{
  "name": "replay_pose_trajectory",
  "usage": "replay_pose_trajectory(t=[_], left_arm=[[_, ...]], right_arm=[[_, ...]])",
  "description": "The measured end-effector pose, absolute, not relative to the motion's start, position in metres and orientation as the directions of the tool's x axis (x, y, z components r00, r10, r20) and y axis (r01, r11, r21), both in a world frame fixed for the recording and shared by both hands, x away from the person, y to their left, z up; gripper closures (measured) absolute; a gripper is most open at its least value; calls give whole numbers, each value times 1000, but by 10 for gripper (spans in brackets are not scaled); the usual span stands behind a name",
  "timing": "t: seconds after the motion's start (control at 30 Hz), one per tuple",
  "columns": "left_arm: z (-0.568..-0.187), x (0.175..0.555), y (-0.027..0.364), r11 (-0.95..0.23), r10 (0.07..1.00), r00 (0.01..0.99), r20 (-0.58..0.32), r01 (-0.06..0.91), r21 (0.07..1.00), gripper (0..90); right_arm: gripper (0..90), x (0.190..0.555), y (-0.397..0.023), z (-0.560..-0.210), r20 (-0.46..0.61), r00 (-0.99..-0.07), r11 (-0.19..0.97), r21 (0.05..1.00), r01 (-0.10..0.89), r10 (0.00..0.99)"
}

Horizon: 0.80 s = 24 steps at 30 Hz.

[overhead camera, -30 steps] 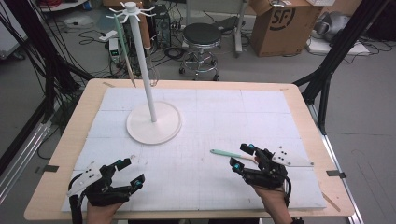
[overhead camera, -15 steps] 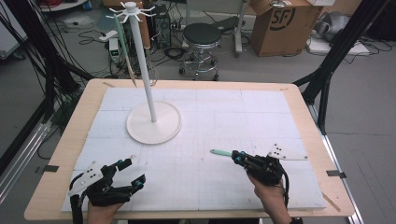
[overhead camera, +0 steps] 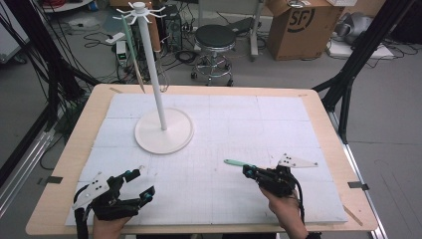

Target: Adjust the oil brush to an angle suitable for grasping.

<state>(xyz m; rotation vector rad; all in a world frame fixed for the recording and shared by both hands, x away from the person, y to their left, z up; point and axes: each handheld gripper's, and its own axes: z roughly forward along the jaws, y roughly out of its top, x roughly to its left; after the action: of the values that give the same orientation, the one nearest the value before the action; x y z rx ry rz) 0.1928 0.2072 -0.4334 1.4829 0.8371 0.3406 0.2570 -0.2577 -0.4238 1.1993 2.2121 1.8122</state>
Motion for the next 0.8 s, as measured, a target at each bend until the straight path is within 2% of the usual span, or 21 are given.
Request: replay_pose_trajectory(t=[0.33, 0.57, 0.8], left_arm=[[-434, 193, 207, 104, 676, 682, -279, 287, 952, 167], [-433, 193, 208, 112, 675, 680, -285, 287, 951, 167], [-433, 193, 208, 113, 673, 682, -285, 286, 952, 166]], right_arm=[[900, 276, -253, -438, 479, -644, 86, 759, 645, 596], [900, 291, -243, -445, 442, -627, 191, 699, 689, 642], [900, 303, -237, -453, 430, -597, 235, 643, 729, 677]])
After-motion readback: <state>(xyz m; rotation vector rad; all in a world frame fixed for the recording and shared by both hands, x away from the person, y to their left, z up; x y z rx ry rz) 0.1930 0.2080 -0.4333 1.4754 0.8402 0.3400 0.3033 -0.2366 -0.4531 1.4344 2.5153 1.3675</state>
